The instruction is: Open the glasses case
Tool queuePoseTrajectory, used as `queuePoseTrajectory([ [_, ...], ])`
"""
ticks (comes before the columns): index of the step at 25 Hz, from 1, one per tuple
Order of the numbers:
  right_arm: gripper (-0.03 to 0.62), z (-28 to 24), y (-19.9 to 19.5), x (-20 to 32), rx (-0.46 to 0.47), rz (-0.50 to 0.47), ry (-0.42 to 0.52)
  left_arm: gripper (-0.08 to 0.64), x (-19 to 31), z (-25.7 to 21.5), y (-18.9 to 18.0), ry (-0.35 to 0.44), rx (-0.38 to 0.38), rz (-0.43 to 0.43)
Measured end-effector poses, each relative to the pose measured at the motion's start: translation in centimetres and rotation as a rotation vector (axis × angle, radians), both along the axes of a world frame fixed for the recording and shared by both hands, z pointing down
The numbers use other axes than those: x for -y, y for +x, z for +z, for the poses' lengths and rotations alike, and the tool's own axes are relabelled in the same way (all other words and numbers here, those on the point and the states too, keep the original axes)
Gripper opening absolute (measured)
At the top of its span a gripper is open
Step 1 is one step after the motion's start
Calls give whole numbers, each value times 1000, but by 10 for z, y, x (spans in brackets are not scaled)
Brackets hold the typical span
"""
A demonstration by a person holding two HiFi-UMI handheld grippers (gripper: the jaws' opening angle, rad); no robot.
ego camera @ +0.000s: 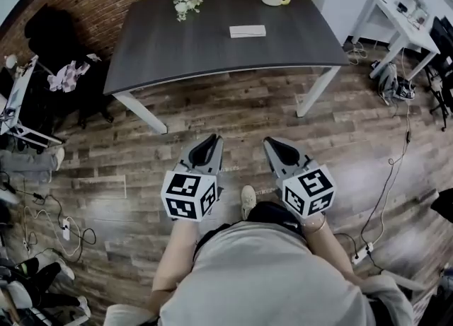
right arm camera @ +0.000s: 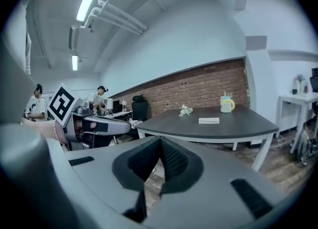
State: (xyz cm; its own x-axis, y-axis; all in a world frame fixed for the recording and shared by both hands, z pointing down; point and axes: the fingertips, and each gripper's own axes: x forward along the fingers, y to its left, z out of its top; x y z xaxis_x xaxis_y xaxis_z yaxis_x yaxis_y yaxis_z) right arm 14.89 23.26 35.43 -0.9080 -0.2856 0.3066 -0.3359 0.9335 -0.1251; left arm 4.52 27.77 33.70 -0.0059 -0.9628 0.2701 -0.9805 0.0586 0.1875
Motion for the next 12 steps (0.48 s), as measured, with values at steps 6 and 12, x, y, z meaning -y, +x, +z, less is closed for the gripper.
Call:
queuePoseTrajectory([
  [6,5,3,-18,58,-5,-27,-13,28,61,-7,-12,9,11,-19],
  [12,5,13,-27,84,-8,-24,-49,63,85,9,-21,-52,-4,-11],
])
